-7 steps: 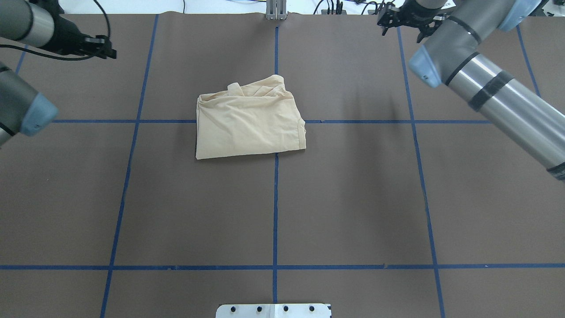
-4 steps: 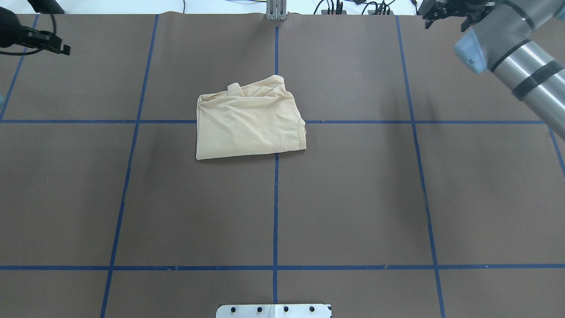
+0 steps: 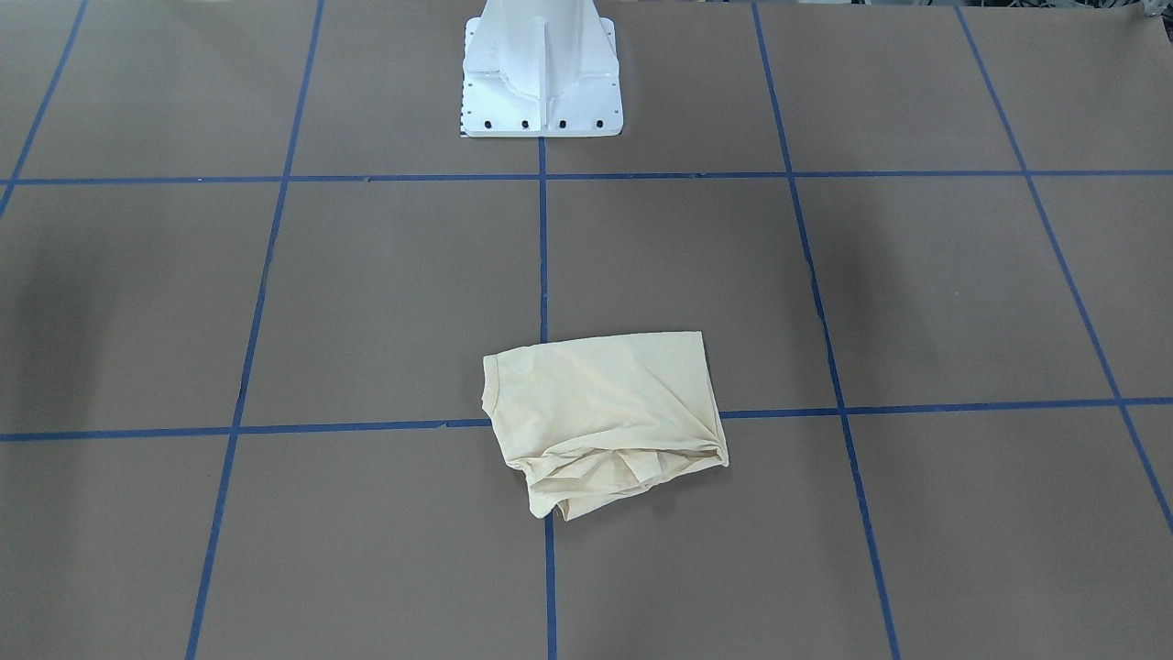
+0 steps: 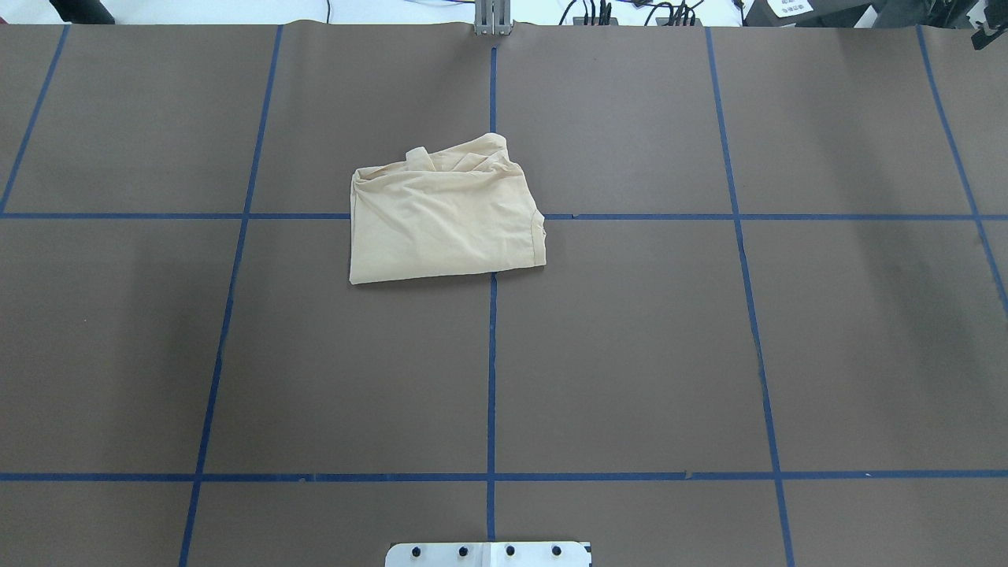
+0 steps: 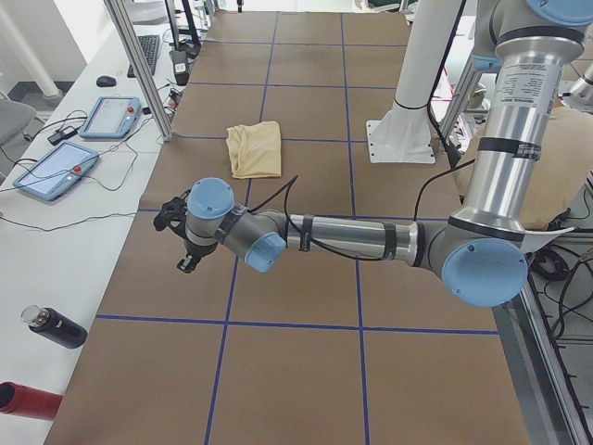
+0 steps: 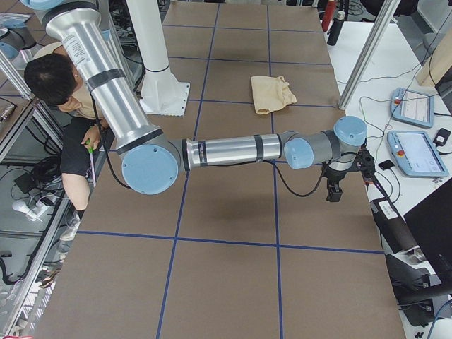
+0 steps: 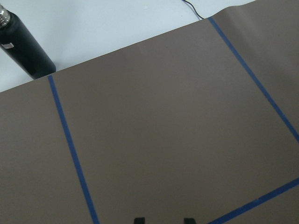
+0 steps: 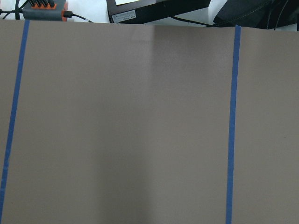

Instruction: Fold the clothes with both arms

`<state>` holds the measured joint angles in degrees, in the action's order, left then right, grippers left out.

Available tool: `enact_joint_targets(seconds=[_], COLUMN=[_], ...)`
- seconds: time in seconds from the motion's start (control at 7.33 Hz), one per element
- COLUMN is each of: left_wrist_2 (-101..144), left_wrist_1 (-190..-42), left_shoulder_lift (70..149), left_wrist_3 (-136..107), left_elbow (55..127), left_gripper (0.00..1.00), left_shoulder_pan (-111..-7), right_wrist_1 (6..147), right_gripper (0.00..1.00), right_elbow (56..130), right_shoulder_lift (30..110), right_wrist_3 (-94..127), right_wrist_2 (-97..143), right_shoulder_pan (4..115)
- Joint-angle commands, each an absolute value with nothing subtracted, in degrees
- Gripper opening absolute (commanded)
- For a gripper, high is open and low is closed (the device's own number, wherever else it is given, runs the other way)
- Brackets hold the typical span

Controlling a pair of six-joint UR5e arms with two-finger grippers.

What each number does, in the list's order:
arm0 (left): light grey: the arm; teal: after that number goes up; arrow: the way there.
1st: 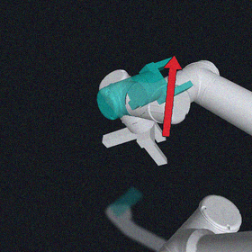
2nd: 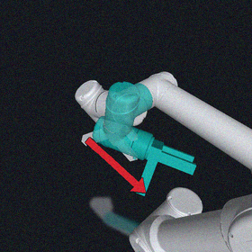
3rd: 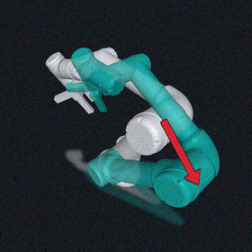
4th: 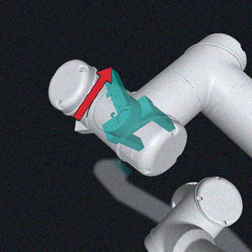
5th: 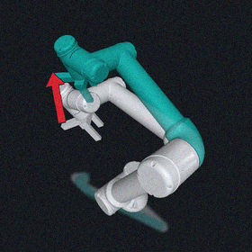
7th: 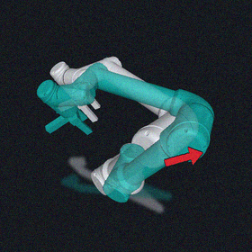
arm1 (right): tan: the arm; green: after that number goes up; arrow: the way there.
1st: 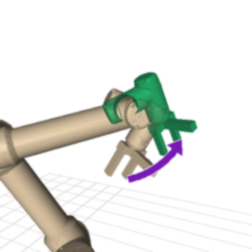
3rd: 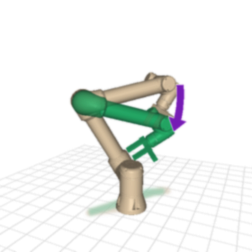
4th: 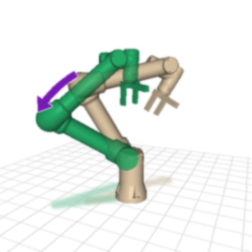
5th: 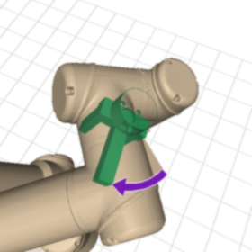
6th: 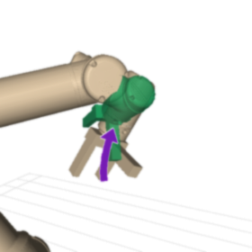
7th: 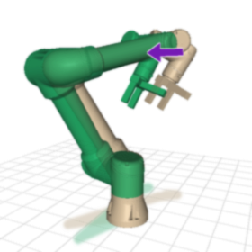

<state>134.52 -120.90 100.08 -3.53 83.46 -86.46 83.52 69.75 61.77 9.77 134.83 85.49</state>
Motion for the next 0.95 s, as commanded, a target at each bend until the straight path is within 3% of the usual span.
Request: enact_joint_targets(seconds=[0.0,0.27,0.68,0.82], left_wrist_2=[134.9,135.2,134.7,135.2], left_wrist_1=[-118.7,-117.4,-117.4,-117.1], left_shoulder_lift=[99.8,99.1,90.4,89.9], left_wrist_3=[-3.2,-3.1,-3.8,-3.9], left_elbow=[84.7,87.0,97.5,98.1], left_gripper=[1.00,1.00,1.00,1.00], left_shoulder_pan=[-87.5,-87.8,-87.1,-87.1], right_wrist_1=[85.5,85.5,85.1,85.0], right_gripper=[1.00,1.00,1.00,1.00], right_elbow=[70.4,73.6,79.2,80.6], right_shoulder_lift=[61.4,64.3,70.5,72.4], right_wrist_3=[7.6,7.6,7.6,7.6], right_wrist_2=[134.6,134.5,131.0,128.9], right_shoulder_pan=[85.3,86.0,85.1,84.4])
